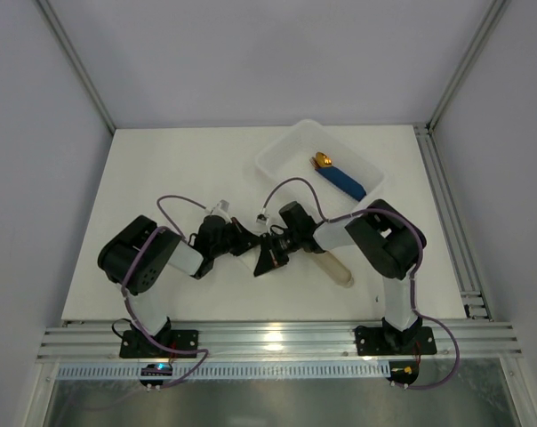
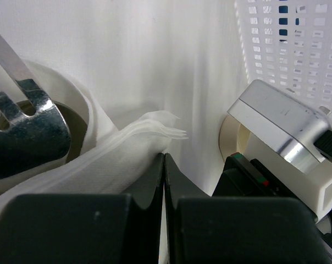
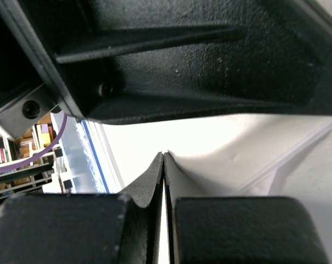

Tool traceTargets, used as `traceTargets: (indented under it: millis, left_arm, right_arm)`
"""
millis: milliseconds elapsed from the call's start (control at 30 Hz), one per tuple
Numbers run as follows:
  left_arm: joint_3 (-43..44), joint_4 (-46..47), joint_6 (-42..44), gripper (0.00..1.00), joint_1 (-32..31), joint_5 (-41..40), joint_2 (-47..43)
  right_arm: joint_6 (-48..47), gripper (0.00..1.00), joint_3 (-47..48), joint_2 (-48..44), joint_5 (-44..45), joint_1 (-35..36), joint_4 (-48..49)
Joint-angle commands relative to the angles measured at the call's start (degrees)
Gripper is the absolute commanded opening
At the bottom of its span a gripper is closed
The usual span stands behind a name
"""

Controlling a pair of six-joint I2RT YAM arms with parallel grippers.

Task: Place the utensils on the paper napkin and roll it up
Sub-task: Roll the napkin at the center of the board.

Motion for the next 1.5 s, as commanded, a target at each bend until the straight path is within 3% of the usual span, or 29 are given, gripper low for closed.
traceTargets:
  millis: [0, 567, 900, 1133, 1167, 1200, 1300, 1467]
  left_arm:
    - [-2.6, -19.1, 5.3, 0.00, 0.5, -7.3, 3.2]
    - [-2.1, -20.1, 5.7, 0.00, 0.6, -7.2, 3.7]
    - [-2.0, -21.3, 6.4, 0.00, 0.6, -7.0, 3.2]
    - [-1.7, -21.8, 7.0, 0.00, 0.6, -6.0, 2.4]
    - [-1.7, -21.9, 7.1, 0.00, 0.6, -5.9, 2.3]
    - [-1.7, -21.9, 7.2, 0.00, 0.6, -5.9, 2.2]
    - [-1.7, -22.0, 7.4, 0.00, 0.6, -5.5, 2.2]
    - [-1.4, -22.0, 7.6, 0.00, 0.6, -4.8, 2.4]
  right_arm:
    - [-0.3, 0.04, -2.4, 3.2, 2.8, 0.7, -0.2]
    - [4.1, 0.04, -10.3, 3.9, 1.1, 0.4, 8.7]
    - [2.1, 0.04, -10.2, -3.1, 5.1, 2.2, 2.6]
    - [-2.7, 0.15, -5.9, -17.0, 13.4, 2.1, -11.1]
    - [-4.1, 0.19, -4.2, -18.6, 15.9, 1.5, -15.6]
    - [-4.6, 0.29, -3.6, -19.2, 16.4, 1.1, -16.6]
    - [-5.9, 0.47, -2.0, -20.2, 17.3, -0.8, -18.2]
    - [-9.2, 0.56, 2.3, -18.6, 21.5, -1.7, -22.9]
